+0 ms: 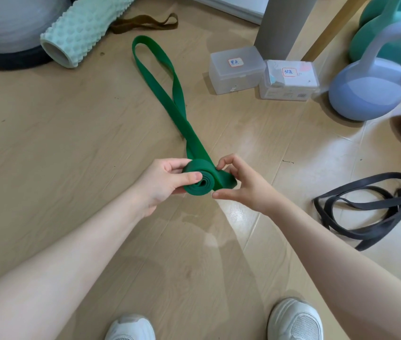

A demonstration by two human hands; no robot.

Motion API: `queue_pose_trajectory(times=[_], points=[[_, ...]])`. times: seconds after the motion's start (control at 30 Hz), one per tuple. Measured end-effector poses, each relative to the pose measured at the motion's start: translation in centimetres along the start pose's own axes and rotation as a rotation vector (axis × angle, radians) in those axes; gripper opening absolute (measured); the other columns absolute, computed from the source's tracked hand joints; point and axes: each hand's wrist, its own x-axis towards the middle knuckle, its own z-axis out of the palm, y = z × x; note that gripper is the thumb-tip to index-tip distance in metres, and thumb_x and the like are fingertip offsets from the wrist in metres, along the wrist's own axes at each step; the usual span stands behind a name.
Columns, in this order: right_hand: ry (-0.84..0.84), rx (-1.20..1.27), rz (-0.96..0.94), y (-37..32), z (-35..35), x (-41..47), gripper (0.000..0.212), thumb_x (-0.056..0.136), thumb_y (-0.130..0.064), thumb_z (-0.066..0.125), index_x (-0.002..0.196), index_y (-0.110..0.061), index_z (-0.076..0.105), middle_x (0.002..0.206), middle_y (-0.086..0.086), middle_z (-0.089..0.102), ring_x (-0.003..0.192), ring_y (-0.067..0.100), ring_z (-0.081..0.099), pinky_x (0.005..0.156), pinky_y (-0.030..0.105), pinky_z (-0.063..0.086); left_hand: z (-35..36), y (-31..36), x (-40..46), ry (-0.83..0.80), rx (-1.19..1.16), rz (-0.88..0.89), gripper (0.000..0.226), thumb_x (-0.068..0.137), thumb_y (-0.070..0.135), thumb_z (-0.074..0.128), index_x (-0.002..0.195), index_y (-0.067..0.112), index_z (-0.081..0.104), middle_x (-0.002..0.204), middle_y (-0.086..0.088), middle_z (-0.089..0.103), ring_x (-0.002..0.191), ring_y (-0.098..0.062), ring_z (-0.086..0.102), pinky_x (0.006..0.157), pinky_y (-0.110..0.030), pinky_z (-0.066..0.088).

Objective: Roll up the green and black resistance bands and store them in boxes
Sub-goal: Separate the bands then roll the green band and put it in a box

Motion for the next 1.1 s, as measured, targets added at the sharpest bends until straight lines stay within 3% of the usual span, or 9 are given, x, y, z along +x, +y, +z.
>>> queue_pose_trajectory(times=[0.13, 0.27, 0.37, 0.47, 0.6, 0.77, 0.83, 0.93, 1.1], points=[[0.063, -0.104, -0.044, -1.2, -1.1, 0.4, 0.032, 0.076, -0.019, 0.074, 0.094, -0.035, 0.053, 0.086, 0.007, 0.064, 0.075, 0.024, 0.060, 0.077, 0.041, 0.049, -0.4, 0.1, 0.1, -0.005, -0.038, 0.027, 0.025, 0.082, 0.007, 0.063, 0.105, 0.017, 0.066, 0.086, 0.005, 0.074, 0.080, -0.006, 0.069, 0.069, -0.018, 0.055], [0.090, 0.069, -0.046, -2.2, -1.5, -0.4, 0.014, 0.084, -0.016, 0.066, 0.093, -0.025, 0.061, 0.097, 0.008, 0.064, 0.073, 0.033, 0.065, 0.069, 0.047, 0.052, -0.5, 0.8, 0.0, -0.011, -0.105, 0.067, 0.018, 0.083, 0.009, 0.060, 0.097, 0.018, 0.068, 0.082, 0.005, 0.074, 0.079, -0.006, 0.068, 0.067, -0.019, 0.054], [0.149, 0.319, 0.023, -2.3, 0.0, -0.7, 0.004, 0.087, -0.012, 0.061, 0.088, -0.016, 0.060, 0.092, 0.001, 0.064, 0.060, 0.013, 0.063, 0.059, 0.033, 0.049, 0.1, 0.4, -0.1, 0.023, -0.157, 0.062, 0.014, 0.085, 0.013, 0.059, 0.094, 0.018, 0.069, 0.088, 0.001, 0.073, 0.085, -0.012, 0.068, 0.076, -0.025, 0.055], [0.215, 0.461, 0.061, -2.3, 1.9, -0.4, 0.005, 0.088, -0.013, 0.060, 0.091, -0.015, 0.057, 0.100, 0.007, 0.068, 0.068, 0.011, 0.064, 0.063, 0.024, 0.050, 0.9, -0.1, 0.1, 0.093, -0.266, 0.054, 0.013, 0.088, 0.013, 0.056, 0.095, 0.014, 0.067, 0.092, -0.003, 0.071, 0.087, -0.014, 0.067, 0.076, -0.025, 0.055], [0.284, 0.594, 0.046, -3.0, 2.9, 0.0, 0.019, 0.085, -0.010, 0.064, 0.102, -0.012, 0.056, 0.091, 0.007, 0.070, 0.069, 0.013, 0.067, 0.058, 0.021, 0.050, 2.2, -0.3, 0.1, 0.125, -0.505, 0.010, 0.012, 0.091, 0.012, 0.052, 0.094, 0.010, 0.064, 0.090, -0.004, 0.070, 0.084, -0.013, 0.067, 0.078, -0.025, 0.056], [0.289, 0.451, 0.010, -3.8, 1.7, 0.9, 0.017, 0.084, -0.010, 0.065, 0.098, -0.016, 0.059, 0.089, 0.004, 0.071, 0.078, 0.015, 0.068, 0.069, 0.029, 0.057, 3.1, 0.0, 0.4, 0.097, -0.619, -0.019, 0.007, 0.092, 0.009, 0.050, 0.096, 0.008, 0.055, 0.096, -0.007, 0.066, 0.088, -0.014, 0.065, 0.084, -0.026, 0.054], [0.220, 0.348, 0.004, -3.3, 0.7, 1.1, 0.016, 0.084, -0.010, 0.065, 0.097, -0.019, 0.060, 0.094, 0.008, 0.071, 0.083, 0.020, 0.069, 0.077, 0.036, 0.057, 2.3, -0.3, 0.5, 0.030, -0.507, -0.062, 0.009, 0.089, 0.008, 0.054, 0.097, 0.009, 0.054, 0.100, -0.008, 0.065, 0.092, -0.017, 0.064, 0.089, -0.029, 0.052], [0.031, 0.107, -0.023, -2.2, -0.4, 0.5, 0.021, 0.083, -0.011, 0.067, 0.100, -0.023, 0.062, 0.099, 0.004, 0.068, 0.091, 0.019, 0.065, 0.085, 0.037, 0.054, 0.4, -0.9, 0.5, -0.082, -0.062, -0.090, 0.019, 0.083, 0.012, 0.063, 0.102, 0.013, 0.057, 0.102, -0.004, 0.066, 0.100, -0.016, 0.061, 0.094, -0.029, 0.046], [-0.104, -0.171, -0.058, -2.0, -0.1, 0.1, 0.028, 0.080, -0.018, 0.070, 0.095, -0.036, 0.056, 0.086, -0.006, 0.062, 0.073, 0.003, 0.054, 0.073, 0.022, 0.046, 0.3, 0.0, 0.4, -0.166, 0.181, -0.055, 0.016, 0.082, 0.012, 0.066, 0.097, 0.014, 0.060, 0.090, 0.000, 0.068, 0.079, -0.006, 0.067, 0.069, -0.016, 0.053]])
